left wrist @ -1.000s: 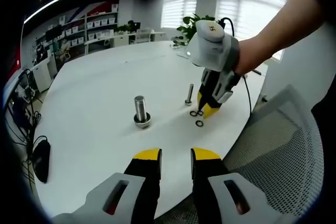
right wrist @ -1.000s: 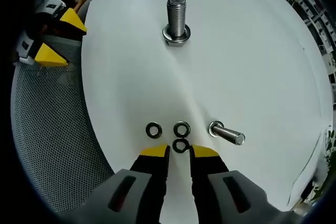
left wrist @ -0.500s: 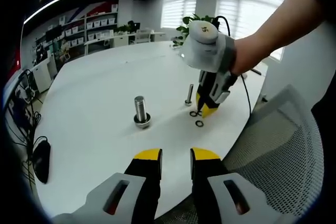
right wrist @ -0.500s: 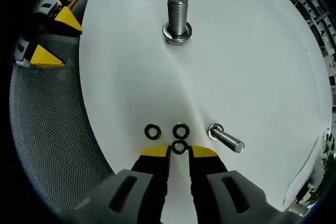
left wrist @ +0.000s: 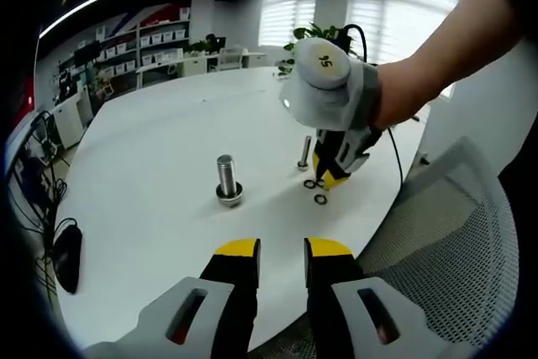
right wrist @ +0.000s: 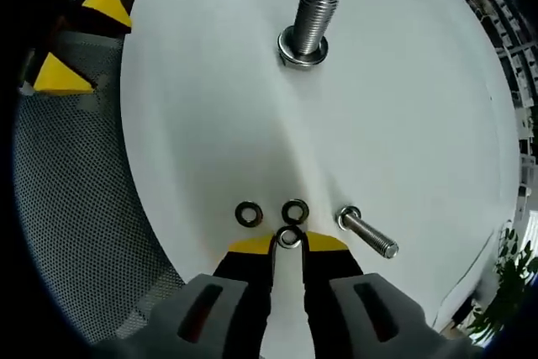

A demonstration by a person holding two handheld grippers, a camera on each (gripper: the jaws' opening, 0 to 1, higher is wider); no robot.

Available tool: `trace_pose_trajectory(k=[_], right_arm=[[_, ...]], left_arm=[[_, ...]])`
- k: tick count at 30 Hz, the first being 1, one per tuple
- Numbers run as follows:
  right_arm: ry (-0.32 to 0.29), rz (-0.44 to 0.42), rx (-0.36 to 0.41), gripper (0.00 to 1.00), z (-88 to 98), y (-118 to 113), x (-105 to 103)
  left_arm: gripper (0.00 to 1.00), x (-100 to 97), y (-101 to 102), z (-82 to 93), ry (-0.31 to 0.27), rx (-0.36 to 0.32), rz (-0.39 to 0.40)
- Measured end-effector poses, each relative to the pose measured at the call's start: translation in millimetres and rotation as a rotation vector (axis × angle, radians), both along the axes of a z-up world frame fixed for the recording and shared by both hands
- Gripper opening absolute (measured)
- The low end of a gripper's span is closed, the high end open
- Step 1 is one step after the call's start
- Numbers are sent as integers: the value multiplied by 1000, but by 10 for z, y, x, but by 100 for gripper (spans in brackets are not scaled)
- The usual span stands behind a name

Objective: Place the washer onto the threaded stud by aligning its center hole with the stud, sliding it down to the base, and recovering from edge contact or off-axis alignment until the washer reaches the visible bottom stop.

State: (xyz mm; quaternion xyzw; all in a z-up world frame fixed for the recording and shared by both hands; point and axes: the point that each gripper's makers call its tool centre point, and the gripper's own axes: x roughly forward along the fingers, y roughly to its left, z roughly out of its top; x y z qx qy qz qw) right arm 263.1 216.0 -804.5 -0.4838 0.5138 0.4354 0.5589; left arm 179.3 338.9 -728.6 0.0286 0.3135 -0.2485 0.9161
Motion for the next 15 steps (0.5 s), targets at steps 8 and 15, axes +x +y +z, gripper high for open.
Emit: trace_pose_trajectory(k=[8, 15], right_arm=[[-12, -42, 33, 15, 15, -11, -12], [-23, -142, 137, 15, 31, -32, -4]], left_arm=[[18, 1, 4, 5, -1, -2, 2], [18, 3, 6, 8, -1, -7, 5]])
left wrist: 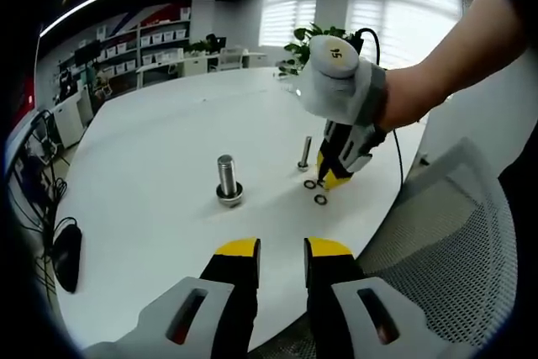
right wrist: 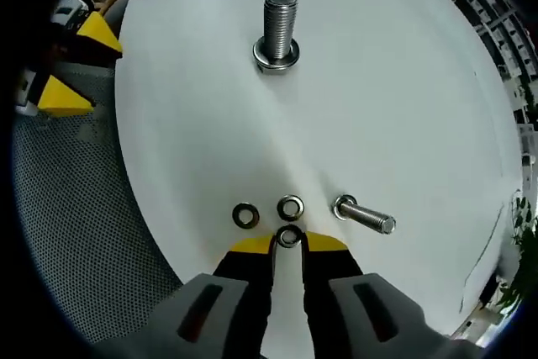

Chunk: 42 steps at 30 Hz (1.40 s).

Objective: Place the washer onto the threaded stud by aligning its center hole with the stud, sliding it down to the base, and recovering from edge contact or off-axis alignment until the washer reaches the visible bottom stop.

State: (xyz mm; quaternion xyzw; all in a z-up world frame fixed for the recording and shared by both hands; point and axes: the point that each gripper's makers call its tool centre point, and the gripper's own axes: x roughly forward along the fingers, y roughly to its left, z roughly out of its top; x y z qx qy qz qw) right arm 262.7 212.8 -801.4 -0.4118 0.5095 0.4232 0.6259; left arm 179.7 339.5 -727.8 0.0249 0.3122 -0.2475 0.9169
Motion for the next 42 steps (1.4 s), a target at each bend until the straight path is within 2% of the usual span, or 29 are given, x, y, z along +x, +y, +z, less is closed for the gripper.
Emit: trace_pose_trajectory(k=[4, 8, 11, 16, 22, 33, 42], right_arm=[[11, -34, 38, 14, 1, -16, 6], [18, -76, 40, 14, 18, -69, -1], [14, -135, 100, 14, 109, -71, -6], [8, -165, 138, 14, 205, -131, 44], [-16, -217, 209, 14, 402, -89, 185], [-55, -195, 238, 14, 623, 10, 242], [-89, -189, 245, 14, 698, 53, 363]], left_arm=[[18, -11, -9, -16, 11, 1, -6], [18, -15, -11, -26, 16, -2, -6], [18, -20, -22, -31, 19, -3, -12], [18, -19, -22, -30, 19, -3, -13], [18, -25, -17, -43, 25, 1, -14], [18, -22, -3, -40, 24, 2, -7], [18, -21, -5, -40, 22, 3, -9]])
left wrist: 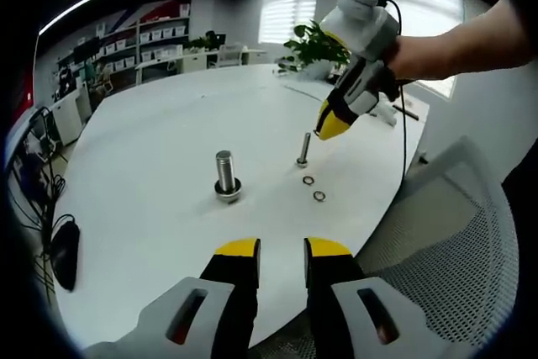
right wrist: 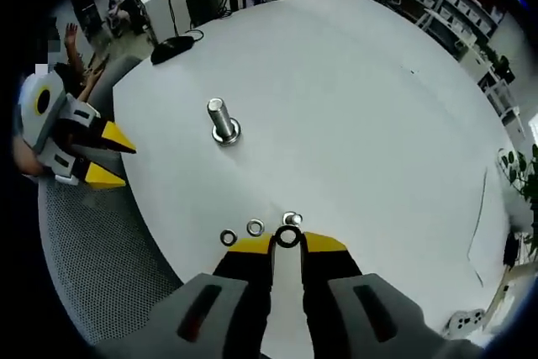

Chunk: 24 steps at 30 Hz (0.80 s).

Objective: Place the washer onto the threaded stud by aligning its center hole with the stud, sliding it down to the base, and recovering from edge contact or off-axis alignment until the washer reaches the visible bottom stop.

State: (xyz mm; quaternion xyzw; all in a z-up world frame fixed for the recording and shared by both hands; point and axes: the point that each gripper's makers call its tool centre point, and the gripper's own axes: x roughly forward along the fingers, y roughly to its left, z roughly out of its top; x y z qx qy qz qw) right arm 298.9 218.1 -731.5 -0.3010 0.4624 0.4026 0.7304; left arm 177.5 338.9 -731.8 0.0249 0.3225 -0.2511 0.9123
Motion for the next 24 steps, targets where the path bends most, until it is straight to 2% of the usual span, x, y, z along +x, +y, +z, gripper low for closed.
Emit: trace_pose_trajectory(k=[5, 24], right_arm=[[-17, 7, 0, 14, 5, 35, 69], [9, 54, -64, 14, -182, 60, 90]], left_arm=[[18, -1, -3, 3, -2, 1, -2], [18, 3, 3, 1, -3, 5, 4]])
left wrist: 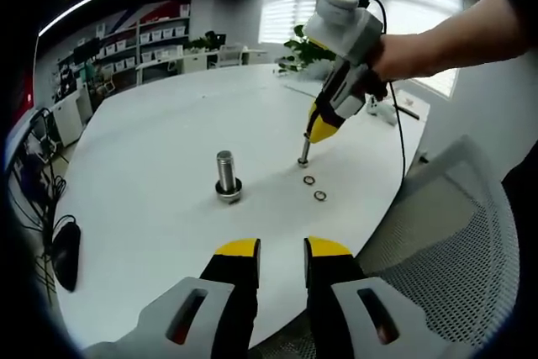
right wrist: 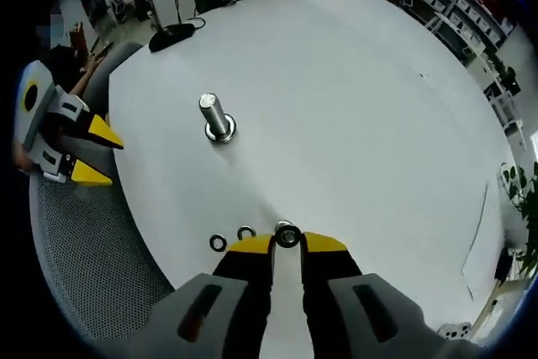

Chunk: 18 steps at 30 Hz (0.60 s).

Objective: Place the washer onto the threaded stud by aligning its center hole with the stud, sliding it down to the base, and recovering from edge contact or off-axis alignment until the washer reaches the visible bottom stop.

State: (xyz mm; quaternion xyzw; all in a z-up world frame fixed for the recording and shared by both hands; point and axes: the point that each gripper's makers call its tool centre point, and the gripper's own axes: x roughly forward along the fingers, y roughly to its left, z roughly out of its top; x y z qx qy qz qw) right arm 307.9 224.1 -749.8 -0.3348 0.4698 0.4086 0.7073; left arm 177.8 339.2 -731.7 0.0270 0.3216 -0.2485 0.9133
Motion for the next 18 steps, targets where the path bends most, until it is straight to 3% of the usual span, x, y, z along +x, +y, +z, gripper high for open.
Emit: trace_pose_trajectory(k=[18], right_arm=[[58, 27, -80, 14, -333, -30, -3]], left_arm=[[18, -2, 2, -6, 1, 4, -1]])
